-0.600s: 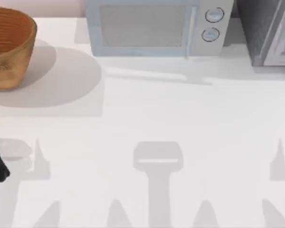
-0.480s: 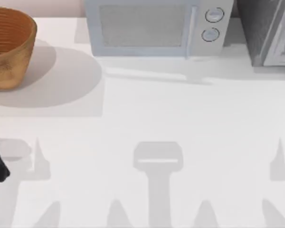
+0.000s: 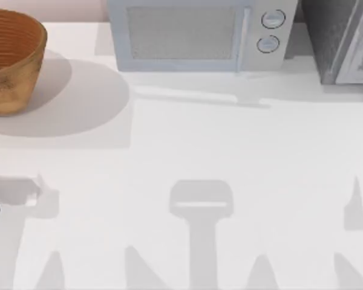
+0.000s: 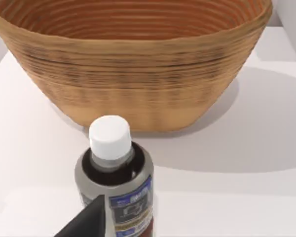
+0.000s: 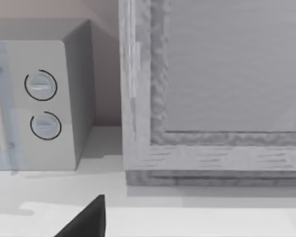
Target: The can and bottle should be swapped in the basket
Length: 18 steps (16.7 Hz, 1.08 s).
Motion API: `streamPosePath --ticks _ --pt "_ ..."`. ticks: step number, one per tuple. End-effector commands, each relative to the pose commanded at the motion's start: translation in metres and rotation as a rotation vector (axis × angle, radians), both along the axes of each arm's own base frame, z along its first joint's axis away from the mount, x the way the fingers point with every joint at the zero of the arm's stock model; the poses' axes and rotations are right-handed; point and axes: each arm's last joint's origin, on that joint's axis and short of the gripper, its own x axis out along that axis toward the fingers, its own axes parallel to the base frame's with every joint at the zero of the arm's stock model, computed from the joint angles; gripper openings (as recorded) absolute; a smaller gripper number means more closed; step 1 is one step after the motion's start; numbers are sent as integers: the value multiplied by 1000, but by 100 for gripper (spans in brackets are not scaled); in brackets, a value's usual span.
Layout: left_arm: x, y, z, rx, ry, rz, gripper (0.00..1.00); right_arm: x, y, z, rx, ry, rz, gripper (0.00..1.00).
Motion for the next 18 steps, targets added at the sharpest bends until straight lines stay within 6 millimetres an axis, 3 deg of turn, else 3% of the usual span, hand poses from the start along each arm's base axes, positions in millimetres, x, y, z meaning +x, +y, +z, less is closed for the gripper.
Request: streamPosePath --ticks 5,8,11,14,18 --pt "49 17 63 -6 300 40 100 0 0 0 0 0 0 100" --pt "100 35 100 -22 455 48 100 0 0 0 0 0 0 100" --pt "163 57 124 -48 585 33 100 0 0 0 0 0 0 100" --pt "228 79 126 -83 701 -3 100 0 0 0 0 0 0 100" --pt "305 101 94 -143 841 -71 100 0 0 0 0 0 0 100"
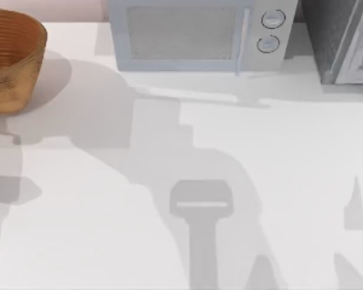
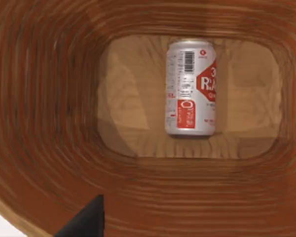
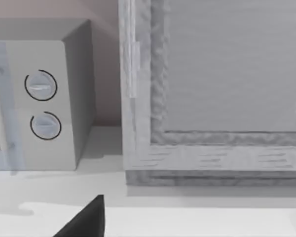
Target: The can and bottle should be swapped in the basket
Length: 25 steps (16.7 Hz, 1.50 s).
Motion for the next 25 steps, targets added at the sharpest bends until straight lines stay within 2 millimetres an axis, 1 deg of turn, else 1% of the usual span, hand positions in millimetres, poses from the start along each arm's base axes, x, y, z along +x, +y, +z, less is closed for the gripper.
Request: streamPosePath --ticks 2,4,7,9,11,14,15,16,20,25 --pt "29 7 -26 -39 63 -21 100 0 0 0 0 0 0 100" --pt "50 12 -54 -76 120 -38 100 0 0 0 0 0 0 100" --pt "69 15 -89 -117 182 -55 100 0 0 0 0 0 0 100" --pt "75 16 -103 -133 207 -61 100 0 0 0 0 0 0 100" --pt "76 16 -108 -138 213 -63 100 0 0 0 0 0 0 100" --pt "76 16 -108 -138 213 -63 100 0 0 0 0 0 0 100" --pt "76 15 -100 -132 194 -66 100 0 0 0 0 0 0 100" --pt "76 15 -102 -133 197 -66 100 0 0 0 0 0 0 100" --pt "80 12 -121 -138 214 -62 100 0 0 0 0 0 0 100" --pt "86 5 -152 -138 213 -63 100 0 0 0 0 0 0 100"
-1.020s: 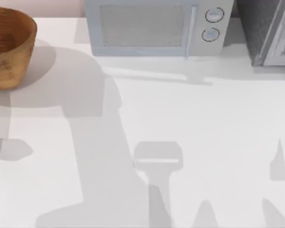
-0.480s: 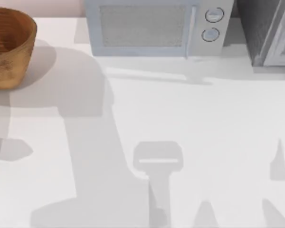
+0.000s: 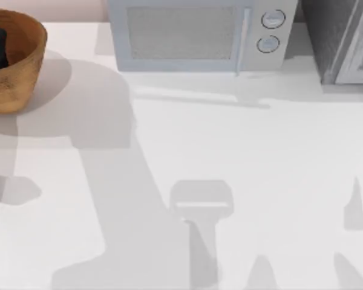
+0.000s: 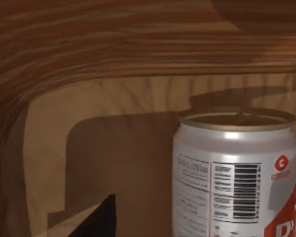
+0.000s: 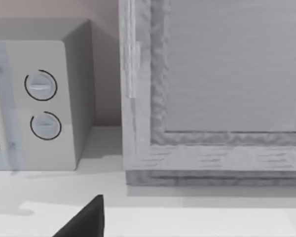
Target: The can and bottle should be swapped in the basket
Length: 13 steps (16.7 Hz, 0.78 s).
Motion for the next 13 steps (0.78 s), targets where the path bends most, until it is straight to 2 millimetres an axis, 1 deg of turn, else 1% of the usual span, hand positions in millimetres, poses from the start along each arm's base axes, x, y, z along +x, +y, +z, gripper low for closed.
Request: streamPosePath --ticks 3,7,13 --pt "1 -3 -12 0 0 0 100 0 0 0 0 0 0 100" --pt "1 -3 -13 0 0 0 100 0 0 0 0 0 0 100" --pt "1 -3 -13 0 0 0 55 0 0 0 0 0 0 100"
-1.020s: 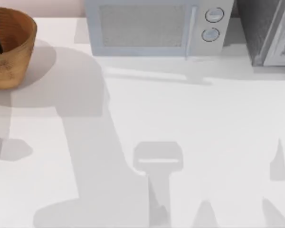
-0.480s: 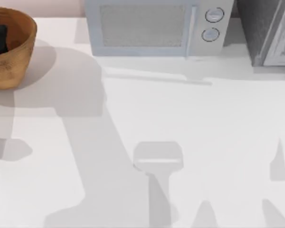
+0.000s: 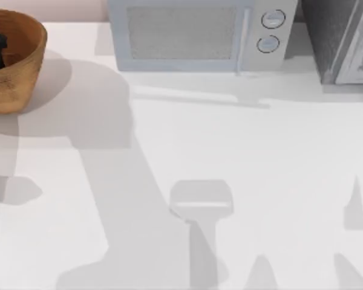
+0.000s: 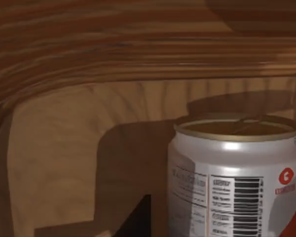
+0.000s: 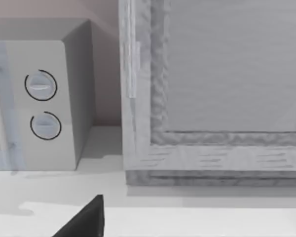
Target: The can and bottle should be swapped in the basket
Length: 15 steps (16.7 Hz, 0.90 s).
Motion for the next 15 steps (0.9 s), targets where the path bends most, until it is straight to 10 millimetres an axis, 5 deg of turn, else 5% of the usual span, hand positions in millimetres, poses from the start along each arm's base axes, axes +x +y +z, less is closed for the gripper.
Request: streamPosePath --ticks 7,15 --pt "0 0 0 0 0 0 2 0 0 0 0 0 0 100" --pt "0 0 0 0 0 0 0 0 0 0 0 0 0 100"
